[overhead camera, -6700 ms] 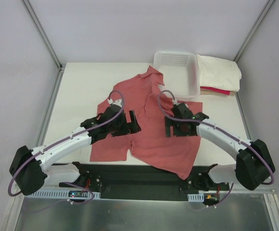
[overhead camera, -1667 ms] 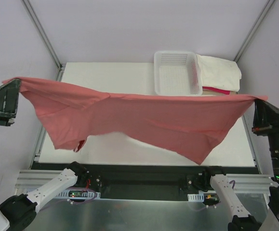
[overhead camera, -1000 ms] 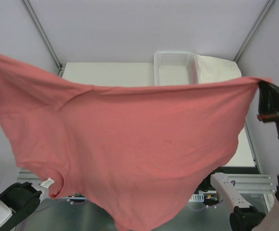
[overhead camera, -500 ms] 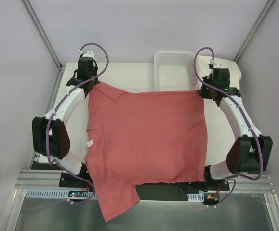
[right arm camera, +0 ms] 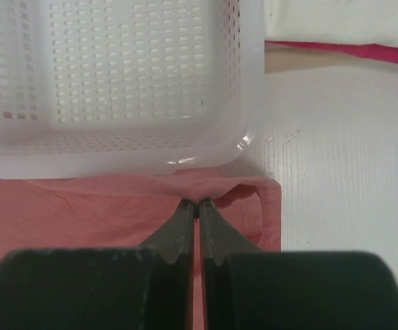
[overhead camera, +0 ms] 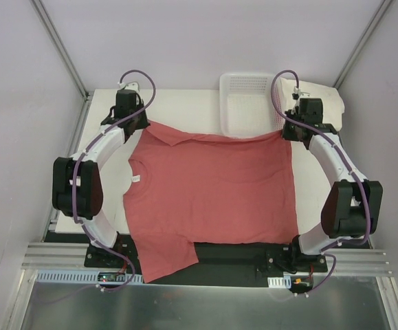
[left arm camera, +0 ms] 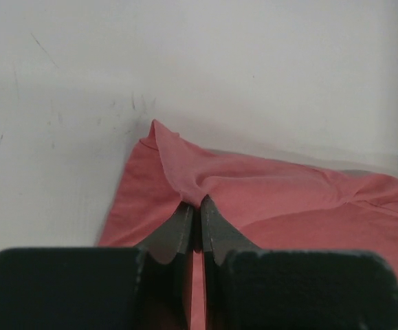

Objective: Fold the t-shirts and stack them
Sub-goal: Fold the flattened tshirt in 1/3 of the way

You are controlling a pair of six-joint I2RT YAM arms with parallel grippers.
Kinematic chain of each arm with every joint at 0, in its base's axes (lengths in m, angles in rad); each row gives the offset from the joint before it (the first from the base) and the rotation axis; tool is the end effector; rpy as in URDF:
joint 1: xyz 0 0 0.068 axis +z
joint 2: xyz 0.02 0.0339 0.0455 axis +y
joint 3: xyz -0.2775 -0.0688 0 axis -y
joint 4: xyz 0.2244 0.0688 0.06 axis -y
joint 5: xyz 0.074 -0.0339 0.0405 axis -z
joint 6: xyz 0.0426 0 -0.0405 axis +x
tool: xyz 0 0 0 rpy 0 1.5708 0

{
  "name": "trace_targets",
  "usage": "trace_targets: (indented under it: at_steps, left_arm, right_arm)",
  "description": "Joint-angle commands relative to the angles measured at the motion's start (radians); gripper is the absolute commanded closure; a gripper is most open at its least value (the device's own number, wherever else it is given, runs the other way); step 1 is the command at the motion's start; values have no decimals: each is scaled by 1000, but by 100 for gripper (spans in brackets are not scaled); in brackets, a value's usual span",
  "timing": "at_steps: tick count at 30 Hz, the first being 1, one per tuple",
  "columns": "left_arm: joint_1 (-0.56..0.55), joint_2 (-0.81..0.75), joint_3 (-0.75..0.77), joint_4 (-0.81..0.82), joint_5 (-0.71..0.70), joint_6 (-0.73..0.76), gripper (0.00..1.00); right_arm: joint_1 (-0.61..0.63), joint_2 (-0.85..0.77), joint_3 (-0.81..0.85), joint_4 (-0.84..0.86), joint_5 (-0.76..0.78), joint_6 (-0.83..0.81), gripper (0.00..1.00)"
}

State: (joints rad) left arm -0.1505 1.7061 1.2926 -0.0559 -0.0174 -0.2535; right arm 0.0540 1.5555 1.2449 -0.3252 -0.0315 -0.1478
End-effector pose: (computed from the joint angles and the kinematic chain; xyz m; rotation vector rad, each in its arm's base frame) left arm 0.3867 -0.0579 0.3005 -0.1164 2.0449 -0.2349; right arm 0.3410 0.0198 0.3103 -0.2397 2.1932 -0.0175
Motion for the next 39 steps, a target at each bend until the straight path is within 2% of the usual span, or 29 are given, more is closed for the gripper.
trace_targets:
  at_steps: [1,8,18,22,26,39]
  left_arm:
    - [2,-147,-94,27,-6,-68,100]
    - [2,-396,-309,-2,-29,-167,100]
    - [2,-713,-579,-113,16,-343,100]
    - [2,-822,-630,-186,43,-395,100]
    - [2,-937,-671,-254,89,-432,100]
    - [-1,-1135,-746,-470,166,-523,100]
  right_arm:
    - [-6,-83,-31,-8,-5,-19,99]
    - [-8,-210,-127,-52,5,14,100]
    - [-6,-275,-186,-110,13,37,99]
    - [-6,-304,-202,-147,25,48,99]
    - [-6,-331,-229,-176,103,65,98]
    - [-6,-325,-252,-259,147,93,96]
